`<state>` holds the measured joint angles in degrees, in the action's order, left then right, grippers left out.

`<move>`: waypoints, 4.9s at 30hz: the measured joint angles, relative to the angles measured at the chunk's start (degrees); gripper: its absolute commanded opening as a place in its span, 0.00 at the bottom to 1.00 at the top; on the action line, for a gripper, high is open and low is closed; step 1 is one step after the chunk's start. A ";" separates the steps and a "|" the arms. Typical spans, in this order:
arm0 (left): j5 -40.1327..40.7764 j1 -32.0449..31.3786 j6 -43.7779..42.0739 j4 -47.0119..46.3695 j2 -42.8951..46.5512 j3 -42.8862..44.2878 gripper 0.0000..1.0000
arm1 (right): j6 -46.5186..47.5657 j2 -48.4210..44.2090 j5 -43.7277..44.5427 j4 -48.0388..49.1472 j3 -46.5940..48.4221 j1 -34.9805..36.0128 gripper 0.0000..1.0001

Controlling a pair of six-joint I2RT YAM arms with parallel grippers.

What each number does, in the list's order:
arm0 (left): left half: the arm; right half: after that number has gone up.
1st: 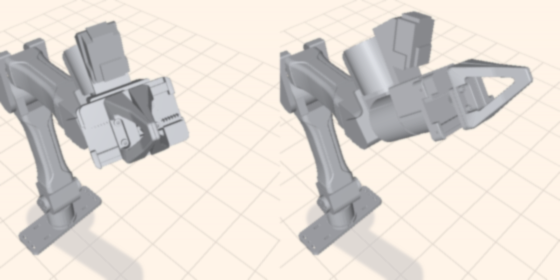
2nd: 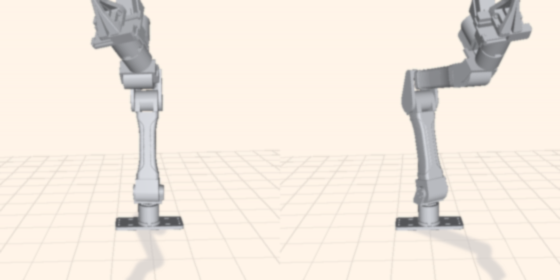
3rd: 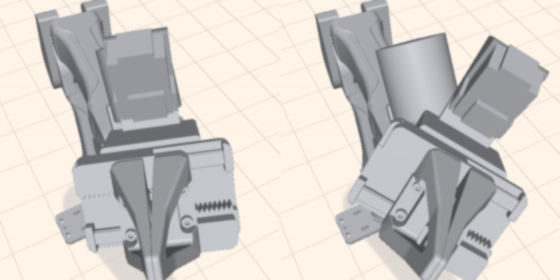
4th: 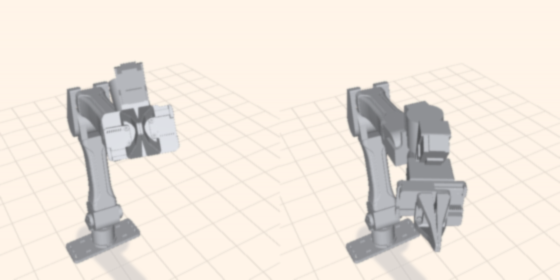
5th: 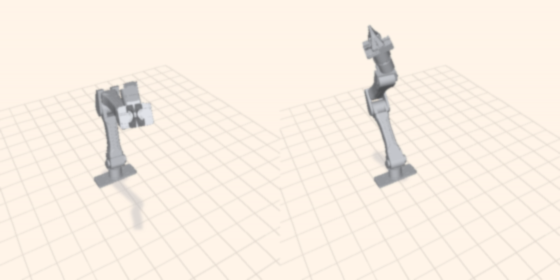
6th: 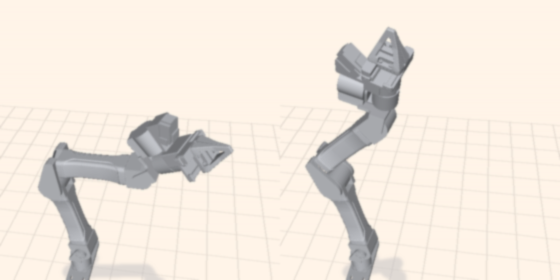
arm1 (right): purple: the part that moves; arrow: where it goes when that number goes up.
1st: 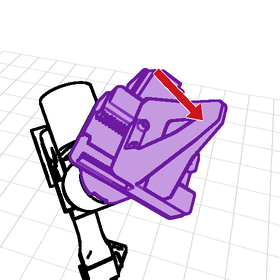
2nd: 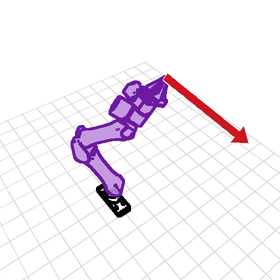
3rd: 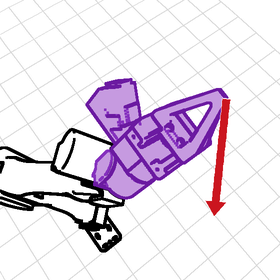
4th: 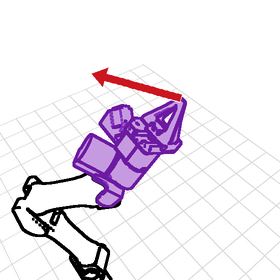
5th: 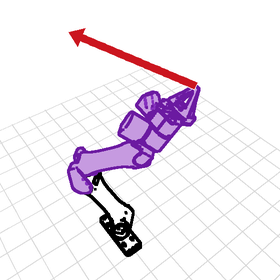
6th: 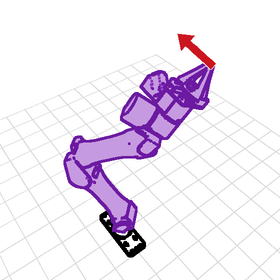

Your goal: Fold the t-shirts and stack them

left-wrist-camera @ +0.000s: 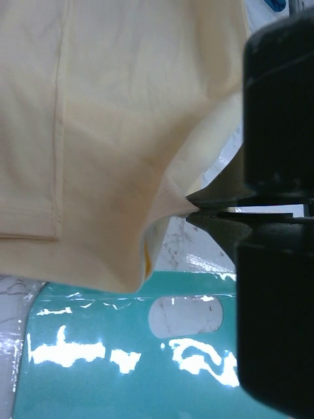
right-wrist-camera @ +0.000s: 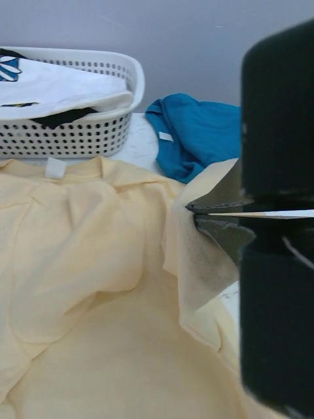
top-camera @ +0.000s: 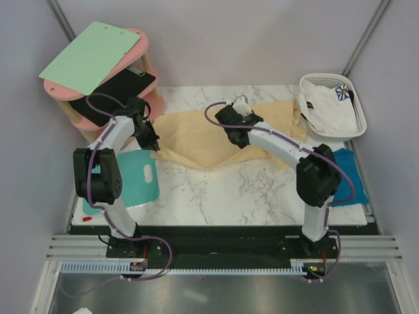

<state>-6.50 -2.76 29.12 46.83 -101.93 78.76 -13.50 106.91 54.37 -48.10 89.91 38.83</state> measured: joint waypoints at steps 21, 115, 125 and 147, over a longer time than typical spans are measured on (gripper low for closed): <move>-1.11 0.44 -0.07 4.31 -12.15 13.97 0.02 | 21.20 18.43 -1.46 8.35 25.70 -9.20 0.00; 14.45 -12.74 -2.21 -6.51 -5.92 1.46 0.79 | -4.20 21.29 -78.90 35.21 10.78 -38.45 0.45; 15.04 -12.74 -2.21 -6.58 -6.36 1.20 0.78 | -4.90 21.18 -81.22 38.10 9.35 -38.47 0.00; 15.50 -12.74 -2.21 -6.64 -7.34 0.28 0.77 | -5.14 4.31 -75.28 36.81 -1.73 -38.47 0.00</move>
<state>8.99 -15.51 26.92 40.18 -109.27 79.05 -18.63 111.22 -20.91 -11.29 88.18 0.36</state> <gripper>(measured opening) 0.774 0.007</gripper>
